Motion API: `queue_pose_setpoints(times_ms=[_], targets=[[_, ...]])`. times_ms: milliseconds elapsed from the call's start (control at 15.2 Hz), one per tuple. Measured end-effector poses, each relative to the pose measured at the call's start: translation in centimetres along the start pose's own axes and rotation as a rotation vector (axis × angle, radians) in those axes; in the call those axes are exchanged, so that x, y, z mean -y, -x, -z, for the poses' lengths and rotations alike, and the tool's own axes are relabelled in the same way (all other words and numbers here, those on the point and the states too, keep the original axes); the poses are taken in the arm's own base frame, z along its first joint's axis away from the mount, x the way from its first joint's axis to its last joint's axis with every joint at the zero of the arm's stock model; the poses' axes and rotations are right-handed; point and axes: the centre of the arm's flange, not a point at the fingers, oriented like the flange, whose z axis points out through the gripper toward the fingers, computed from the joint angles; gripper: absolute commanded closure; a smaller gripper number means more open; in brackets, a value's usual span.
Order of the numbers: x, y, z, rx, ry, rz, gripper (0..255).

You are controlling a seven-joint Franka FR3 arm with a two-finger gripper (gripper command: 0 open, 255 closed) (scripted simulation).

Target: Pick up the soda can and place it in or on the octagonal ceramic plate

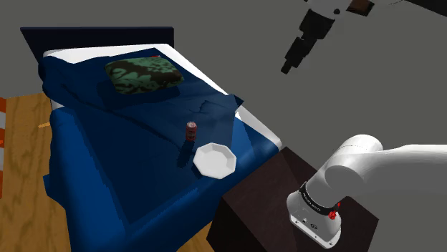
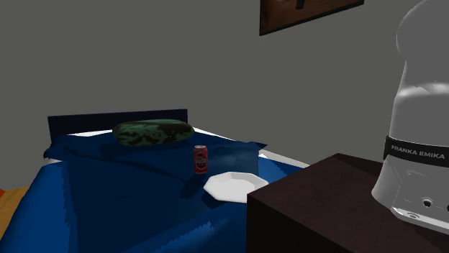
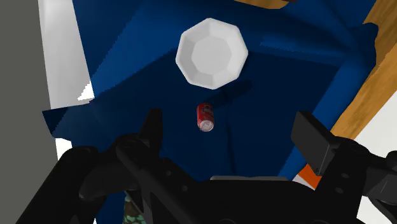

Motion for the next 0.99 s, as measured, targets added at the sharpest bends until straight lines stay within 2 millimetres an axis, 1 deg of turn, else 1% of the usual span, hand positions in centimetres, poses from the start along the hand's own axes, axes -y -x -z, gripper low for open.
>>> queue_pose_setpoints(times_ms=[66,198,330,462,660,792,990], targets=[[0.0,0.0,0.0,0.0,0.0,0.0,0],[0.0,-1.0,-1.3,0.004,0.001,-0.001,0],[0.0,-2.4,-3.3,0.009,0.002,-0.003,0],[0.2,-4.0,-5.7,0.015,0.004,-0.005,0],[0.7,-6.2,-8.4,0.022,0.007,-0.008,0],[1.2,-7.8,-10.9,0.027,0.008,-0.01,0],[1.1,-10.0,-14.2,0.035,0.011,-0.014,0]])
